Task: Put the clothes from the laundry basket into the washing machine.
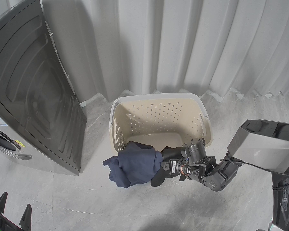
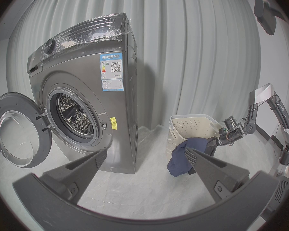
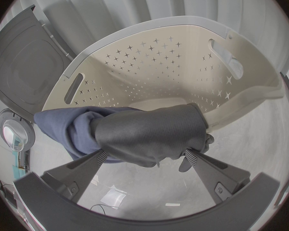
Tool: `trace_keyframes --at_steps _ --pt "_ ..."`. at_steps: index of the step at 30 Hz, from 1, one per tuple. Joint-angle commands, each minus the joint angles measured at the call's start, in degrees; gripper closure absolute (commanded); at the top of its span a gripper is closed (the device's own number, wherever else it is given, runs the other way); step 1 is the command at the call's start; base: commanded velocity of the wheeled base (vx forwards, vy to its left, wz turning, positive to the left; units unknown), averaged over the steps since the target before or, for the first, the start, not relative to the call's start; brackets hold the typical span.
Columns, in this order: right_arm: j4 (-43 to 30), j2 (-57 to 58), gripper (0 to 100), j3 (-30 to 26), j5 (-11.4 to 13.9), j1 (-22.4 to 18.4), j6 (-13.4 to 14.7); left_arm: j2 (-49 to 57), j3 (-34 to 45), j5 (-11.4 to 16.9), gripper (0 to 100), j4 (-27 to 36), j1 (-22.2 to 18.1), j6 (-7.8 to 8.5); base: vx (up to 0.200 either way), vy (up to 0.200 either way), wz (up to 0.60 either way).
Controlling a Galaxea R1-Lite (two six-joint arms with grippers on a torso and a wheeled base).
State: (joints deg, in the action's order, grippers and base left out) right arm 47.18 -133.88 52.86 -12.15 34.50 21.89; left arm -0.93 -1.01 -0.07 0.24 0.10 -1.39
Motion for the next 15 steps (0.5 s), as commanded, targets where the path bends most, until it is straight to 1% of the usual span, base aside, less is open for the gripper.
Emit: trace_keyframes --at_steps 1,2,9,11,15 --pt "0.02 -1.83 0 1.9 -0.06 -0.57 -0.01 0.66 0.84 -0.01 0 0.02 -0.01 -0.02 0.0 0.0 0.0" --pt "0.02 -1.83 100 1.99 -0.06 -0.57 -0.01 0.66 0.84 -0.01 0 0.02 -0.01 -0.02 0.0 0.0 0.0" --pt "0.11 -0.86 100 1.63 0.03 -0.13 0.08 0.66 0.84 -0.1 0 0.02 -0.01 -0.1 0.0 0.0 0.0" --pt "0.11 1.69 100 0.4 -0.06 0.22 0.52 0.66 0.84 -0.1 0 0.02 -0.01 -0.28 0.0 0.0 0.0" --pt "0.11 7.93 100 -3.29 -0.06 1.01 0.52 0.66 0.84 -0.19 0 0.02 -0.01 -0.28 0.0 0.0 0.0"
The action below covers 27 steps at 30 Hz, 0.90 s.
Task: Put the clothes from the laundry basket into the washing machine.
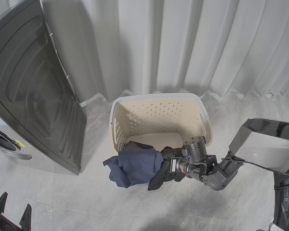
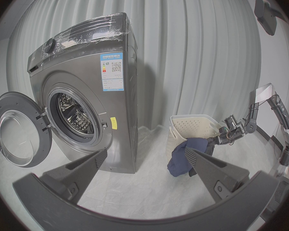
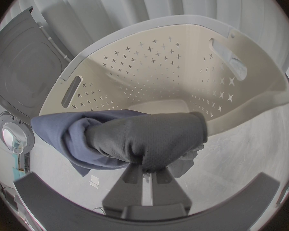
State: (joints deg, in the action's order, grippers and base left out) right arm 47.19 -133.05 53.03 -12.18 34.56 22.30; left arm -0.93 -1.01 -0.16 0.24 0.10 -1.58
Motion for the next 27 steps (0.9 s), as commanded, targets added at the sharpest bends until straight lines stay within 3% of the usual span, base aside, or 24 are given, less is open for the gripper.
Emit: trace_keyframes --at_steps 1,18,27 --pt "0.1 9.3 100 -4.6 -0.04 1.3 0.12 0.66 0.84 -0.11 0 0.02 -0.01 -0.09 0.0 0.0 0.0" --pt "-0.08 45.86 100 -22.27 1.02 6.4 -0.59 0.66 0.84 -0.37 0 0.02 -0.01 -0.09 0.0 0.0 0.0" --pt "0.01 61.86 100 -28.33 6.82 6.57 -2.26 0.66 0.84 0.25 0 -0.07 -0.01 0.79 0.0 0.0 0.0"
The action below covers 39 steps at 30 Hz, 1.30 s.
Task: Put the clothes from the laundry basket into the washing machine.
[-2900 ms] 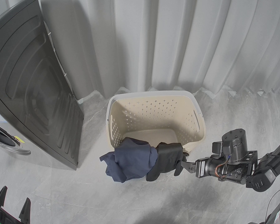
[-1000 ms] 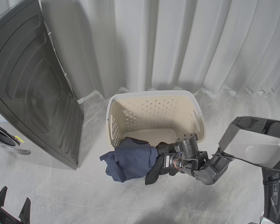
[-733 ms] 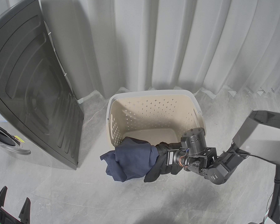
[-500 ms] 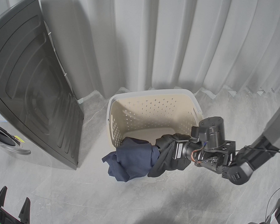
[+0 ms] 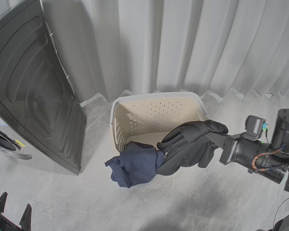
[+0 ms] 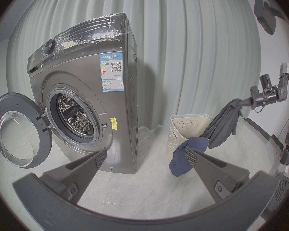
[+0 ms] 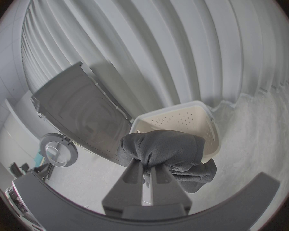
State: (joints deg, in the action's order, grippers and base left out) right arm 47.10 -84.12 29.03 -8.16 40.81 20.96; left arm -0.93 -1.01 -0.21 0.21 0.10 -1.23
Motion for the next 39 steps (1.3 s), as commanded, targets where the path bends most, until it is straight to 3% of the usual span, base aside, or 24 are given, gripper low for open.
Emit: trace_keyframes --at_steps 1,6,10,24,33,39 --pt "-0.17 13.98 100 -4.06 3.41 0.41 -1.09 0.66 0.84 0.38 0 -0.03 -0.01 0.62 0.0 0.0 0.0" --pt "0.18 15.74 100 -4.5 4.9 0.49 -8.65 0.66 0.92 0.38 0 -0.03 -0.01 0.88 0.0 0.0 0.0" --pt "0.18 15.38 100 -3.54 6.75 0.41 -8.83 0.66 0.84 0.38 0 -0.03 -0.01 0.97 -0.2 0.0 0.0" --pt "2.55 11.78 100 -1.96 8.42 -0.47 -9.0 0.66 0.84 0.47 0 -0.03 -0.01 0.88 -0.2 0.0 0.0" --pt "3.96 9.5 100 -5.03 8.16 -0.91 -9.53 0.57 0.84 0.56 0 0.06 0.17 0.79 0.0 0.0 0.0" --pt "4.05 9.41 100 -4.42 7.98 -1.0 -9.18 0.57 0.84 0.47 0 0.14 0.17 0.0 0.0 0.2 0.0"
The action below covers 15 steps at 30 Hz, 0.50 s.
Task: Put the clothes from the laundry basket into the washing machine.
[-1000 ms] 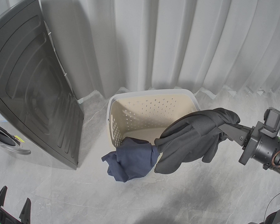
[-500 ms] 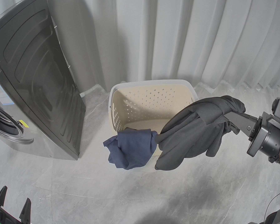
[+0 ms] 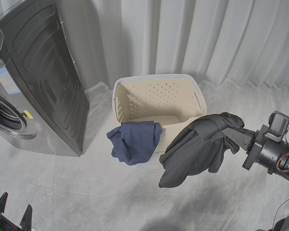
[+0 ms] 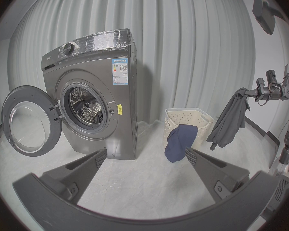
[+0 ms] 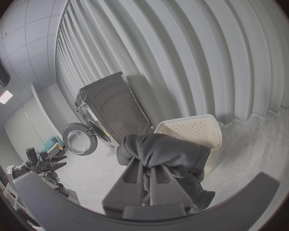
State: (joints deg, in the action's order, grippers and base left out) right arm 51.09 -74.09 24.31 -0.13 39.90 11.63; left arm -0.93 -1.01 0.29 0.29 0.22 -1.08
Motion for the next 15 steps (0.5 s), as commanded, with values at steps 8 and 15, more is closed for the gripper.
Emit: trace_keyframes --at_steps 8,15 --pt "0.06 -0.61 100 1.36 -0.04 -0.35 0.06 0.57 0.84 -0.03 0 0.06 0.04 -0.15 0.0 0.2 0.0" --pt "0.06 -0.7 100 1.27 -0.04 -0.35 -0.12 0.57 0.84 -0.03 0 0.06 0.04 -0.32 0.0 0.2 0.0"
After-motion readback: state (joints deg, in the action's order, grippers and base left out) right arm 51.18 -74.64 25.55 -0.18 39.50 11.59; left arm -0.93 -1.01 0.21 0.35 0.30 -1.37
